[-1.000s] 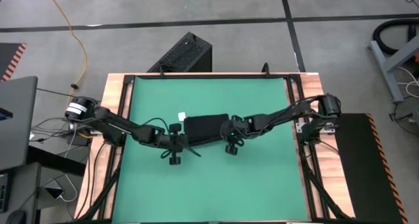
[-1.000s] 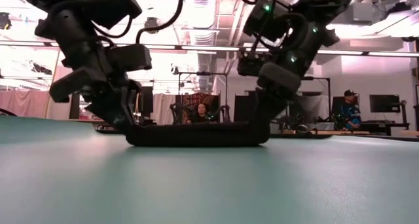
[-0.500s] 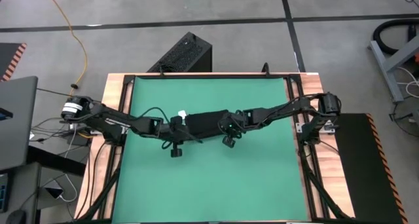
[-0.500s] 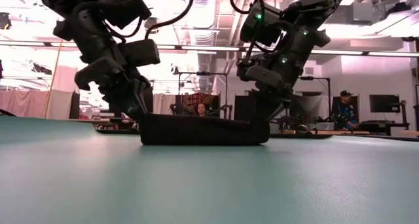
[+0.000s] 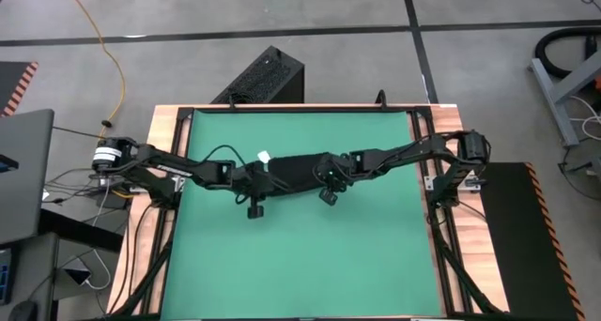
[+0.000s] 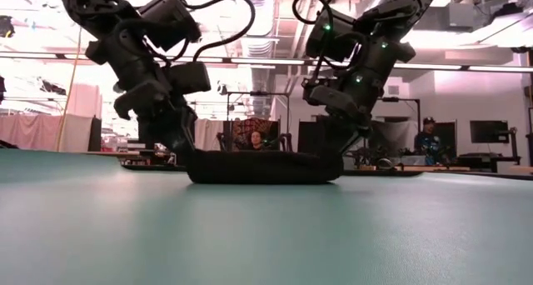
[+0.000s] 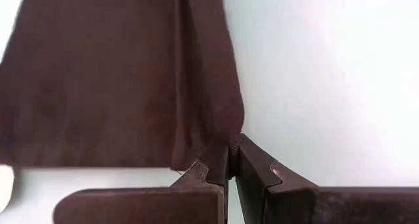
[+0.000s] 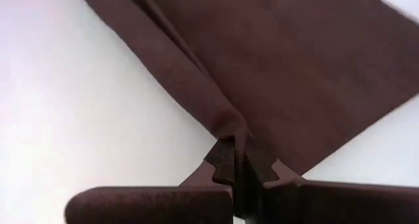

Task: Roll towel
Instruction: Roll the black towel

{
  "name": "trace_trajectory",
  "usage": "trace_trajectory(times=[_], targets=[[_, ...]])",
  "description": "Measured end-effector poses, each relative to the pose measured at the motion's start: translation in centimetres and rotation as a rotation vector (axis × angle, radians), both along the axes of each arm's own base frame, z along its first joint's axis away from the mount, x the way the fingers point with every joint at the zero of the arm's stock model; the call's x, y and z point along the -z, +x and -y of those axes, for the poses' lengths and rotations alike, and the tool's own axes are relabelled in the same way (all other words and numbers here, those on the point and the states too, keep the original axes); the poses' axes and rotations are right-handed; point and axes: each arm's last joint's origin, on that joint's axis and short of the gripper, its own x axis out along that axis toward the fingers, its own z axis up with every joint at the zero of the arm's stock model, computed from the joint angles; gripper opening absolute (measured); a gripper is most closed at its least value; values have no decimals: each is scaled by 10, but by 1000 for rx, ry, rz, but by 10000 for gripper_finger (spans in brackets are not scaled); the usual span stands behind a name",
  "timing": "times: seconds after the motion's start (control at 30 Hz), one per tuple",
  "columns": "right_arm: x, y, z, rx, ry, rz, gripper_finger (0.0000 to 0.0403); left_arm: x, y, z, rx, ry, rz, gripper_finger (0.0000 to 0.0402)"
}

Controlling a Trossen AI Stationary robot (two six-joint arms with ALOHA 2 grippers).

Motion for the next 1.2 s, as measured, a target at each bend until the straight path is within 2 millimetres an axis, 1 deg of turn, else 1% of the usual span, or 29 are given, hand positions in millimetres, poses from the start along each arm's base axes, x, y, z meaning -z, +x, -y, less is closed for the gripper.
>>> trace_trajectory(times=[0.1,0.23,0.37,0.5,0.57,0.67,0.87,1.0,1.1,1.2], targets=[[1,0,-8,-34,47,-10,17,-2,1,3,17,-70,4,0],[1,-1,-26,-53,83,-19,17,-7,4,17,57,-180,17,0],[-3,-3,-42,-55,124,-16,17,-10,6,28,62,-207,22,0],[-12,-5,-48,-48,167,11,17,-16,9,29,52,-257,7,0],[-18,-7,-48,-42,177,30,17,-18,9,29,50,-254,-14,0],[-19,-8,-41,-11,195,32,17,-19,10,27,34,-226,-13,0],[-12,-8,-22,34,259,1,17,-19,10,8,-53,-252,-12,0],[-9,-8,-13,55,259,-12,17,-19,9,-1,-54,-251,-6,0],[-3,-7,-11,49,252,-35,17,-19,10,-2,-41,-238,1,0],[10,-5,-8,58,252,-77,17,-15,8,-2,-41,-209,24,0]])
